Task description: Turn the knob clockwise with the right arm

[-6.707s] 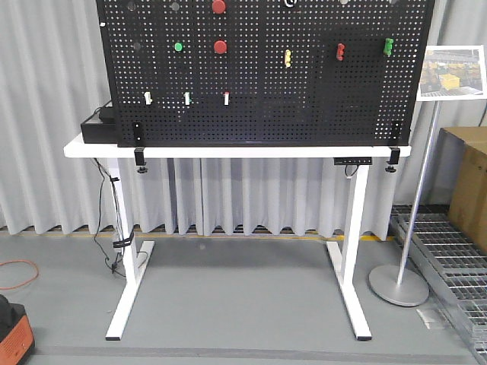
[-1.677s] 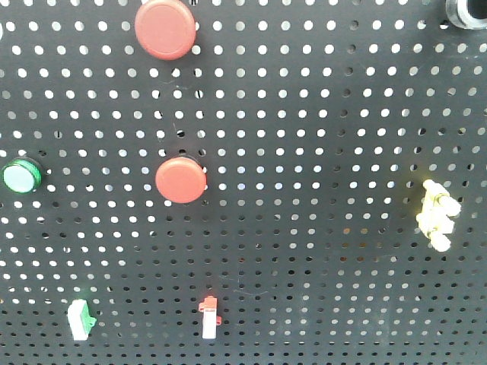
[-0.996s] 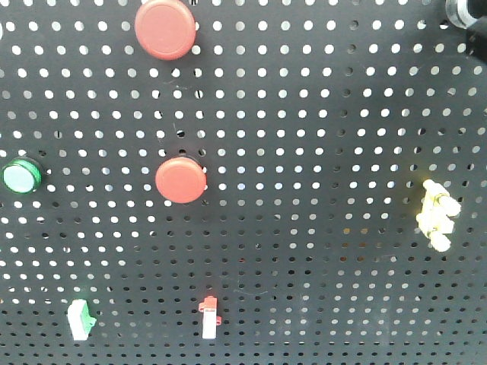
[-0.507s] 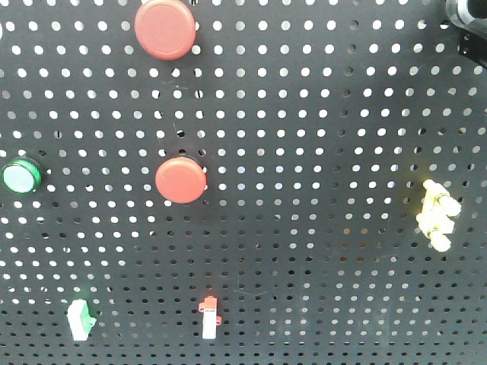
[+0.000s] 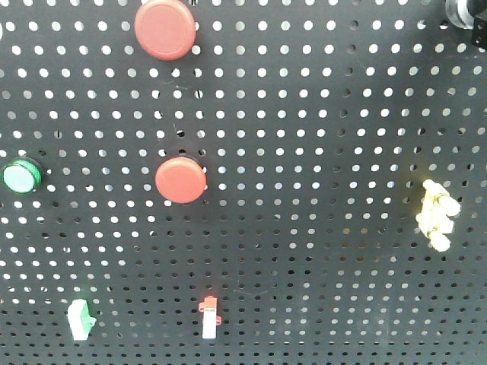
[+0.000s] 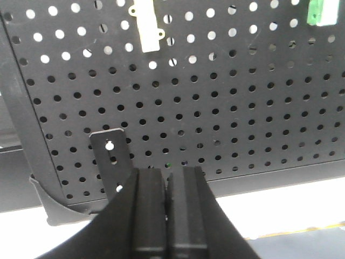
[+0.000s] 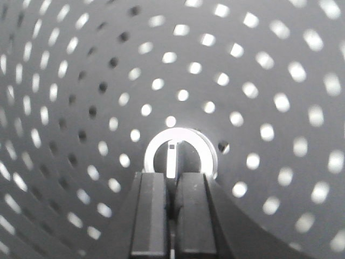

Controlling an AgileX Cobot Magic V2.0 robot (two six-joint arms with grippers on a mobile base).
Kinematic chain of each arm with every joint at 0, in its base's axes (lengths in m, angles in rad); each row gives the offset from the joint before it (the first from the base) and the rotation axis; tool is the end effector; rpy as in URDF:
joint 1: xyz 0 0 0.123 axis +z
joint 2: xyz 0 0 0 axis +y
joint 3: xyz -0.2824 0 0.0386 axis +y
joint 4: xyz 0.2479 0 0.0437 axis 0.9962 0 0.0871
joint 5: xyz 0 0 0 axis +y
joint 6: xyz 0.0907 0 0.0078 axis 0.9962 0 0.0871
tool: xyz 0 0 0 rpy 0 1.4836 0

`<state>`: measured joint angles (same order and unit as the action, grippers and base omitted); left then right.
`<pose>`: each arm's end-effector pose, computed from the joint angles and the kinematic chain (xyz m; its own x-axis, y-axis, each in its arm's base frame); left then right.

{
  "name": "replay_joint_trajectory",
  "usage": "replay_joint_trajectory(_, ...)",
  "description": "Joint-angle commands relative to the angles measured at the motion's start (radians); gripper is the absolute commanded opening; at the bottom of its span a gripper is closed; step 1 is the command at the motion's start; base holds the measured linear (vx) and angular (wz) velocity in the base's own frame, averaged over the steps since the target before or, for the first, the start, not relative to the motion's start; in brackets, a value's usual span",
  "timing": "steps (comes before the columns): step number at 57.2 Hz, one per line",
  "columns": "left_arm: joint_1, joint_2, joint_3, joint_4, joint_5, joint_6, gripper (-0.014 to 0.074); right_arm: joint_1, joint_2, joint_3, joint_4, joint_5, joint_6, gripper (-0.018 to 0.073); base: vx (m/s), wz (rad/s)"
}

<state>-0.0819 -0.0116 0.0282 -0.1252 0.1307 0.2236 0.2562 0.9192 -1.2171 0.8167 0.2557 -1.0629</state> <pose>0.0563 -0.0061 0.1924 -0.0488 0.1036 -0.9934 0.1033 0.9898 0.0982 0.1613 0.0597 0.5039 0.3029 -0.1845 -0.9350 -0.3571 0.8876 -0.2909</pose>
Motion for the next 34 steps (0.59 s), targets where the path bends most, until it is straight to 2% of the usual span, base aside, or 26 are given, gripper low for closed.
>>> replay_joint_trajectory(1,-0.008,-0.016,0.033,-0.010,-0.082,-0.004,-0.0006,0.000,-0.004,-0.028,0.078,-0.050,0.158,-0.0008,0.00,0.00)
replay_joint_trajectory(23,-0.008,-0.016,0.033,-0.010,-0.082,-0.004,-0.0006,0.000,-0.004,-0.028,0.181,-0.051,0.683,-0.0008,0.00,0.00)
replay_joint_trajectory(34,-0.008,-0.016,0.033,-0.010,-0.082,-0.004,-0.0006,0.000,-0.004,-0.028,0.257,-0.064,0.819,-0.0008,0.00,0.00)
